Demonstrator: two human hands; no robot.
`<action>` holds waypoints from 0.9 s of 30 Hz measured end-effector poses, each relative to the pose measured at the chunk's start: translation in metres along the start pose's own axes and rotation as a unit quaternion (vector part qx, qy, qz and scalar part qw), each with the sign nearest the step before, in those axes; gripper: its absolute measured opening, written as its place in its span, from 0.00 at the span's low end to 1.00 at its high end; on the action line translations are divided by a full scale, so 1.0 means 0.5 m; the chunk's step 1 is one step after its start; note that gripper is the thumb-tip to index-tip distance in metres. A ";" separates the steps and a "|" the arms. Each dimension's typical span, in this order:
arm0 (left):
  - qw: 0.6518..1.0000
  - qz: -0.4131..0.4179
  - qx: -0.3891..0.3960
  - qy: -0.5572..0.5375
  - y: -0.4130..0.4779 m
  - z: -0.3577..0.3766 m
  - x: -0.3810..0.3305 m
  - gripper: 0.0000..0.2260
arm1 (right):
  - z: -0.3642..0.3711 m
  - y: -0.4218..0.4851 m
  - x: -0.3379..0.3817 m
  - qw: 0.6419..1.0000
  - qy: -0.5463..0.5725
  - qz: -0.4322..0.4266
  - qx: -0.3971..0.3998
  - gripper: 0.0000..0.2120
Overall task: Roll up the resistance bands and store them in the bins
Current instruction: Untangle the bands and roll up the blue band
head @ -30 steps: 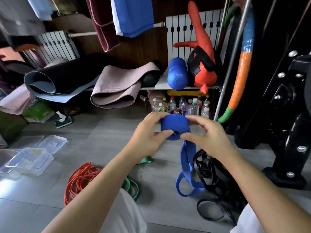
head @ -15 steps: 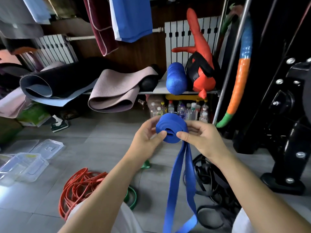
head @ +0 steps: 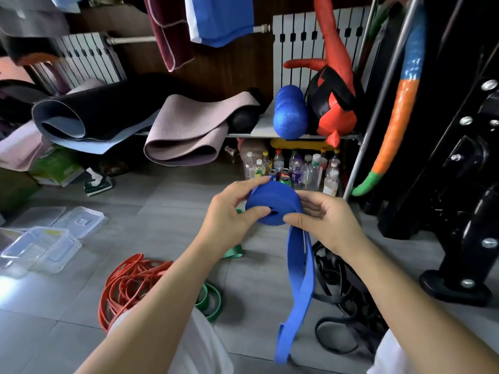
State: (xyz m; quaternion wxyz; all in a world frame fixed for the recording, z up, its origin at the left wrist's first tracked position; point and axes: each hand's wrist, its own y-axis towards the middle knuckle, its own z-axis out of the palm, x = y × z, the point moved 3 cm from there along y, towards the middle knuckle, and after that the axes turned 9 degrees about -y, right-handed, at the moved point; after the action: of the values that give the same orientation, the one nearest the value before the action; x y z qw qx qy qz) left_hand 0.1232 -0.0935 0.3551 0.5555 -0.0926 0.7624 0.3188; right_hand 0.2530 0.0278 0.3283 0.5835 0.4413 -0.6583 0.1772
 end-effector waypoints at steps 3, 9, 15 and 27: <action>0.995 -0.024 -0.029 -0.087 -0.005 0.007 0.003 0.24 | 0.005 -0.001 -0.007 1.000 0.022 0.003 -0.017 0.23; 0.988 -0.082 0.015 -0.131 -0.010 0.012 0.020 0.20 | 0.001 -0.006 -0.015 1.000 0.007 0.006 -0.016 0.20; 0.943 0.008 0.163 0.289 -0.018 0.006 0.029 0.30 | 0.010 -0.010 -0.038 0.990 -0.125 0.018 0.056 0.18; 0.997 0.004 0.039 0.069 -0.015 0.003 -0.011 0.29 | -0.008 -0.008 -0.002 1.000 0.000 0.014 0.000 0.18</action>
State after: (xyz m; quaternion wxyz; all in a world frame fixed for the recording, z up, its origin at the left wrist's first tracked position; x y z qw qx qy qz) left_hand 0.1301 -0.0996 0.3567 0.5034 -0.0900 0.8112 0.2836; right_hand 0.2586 0.0290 0.3270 0.5810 0.4319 -0.6644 0.1855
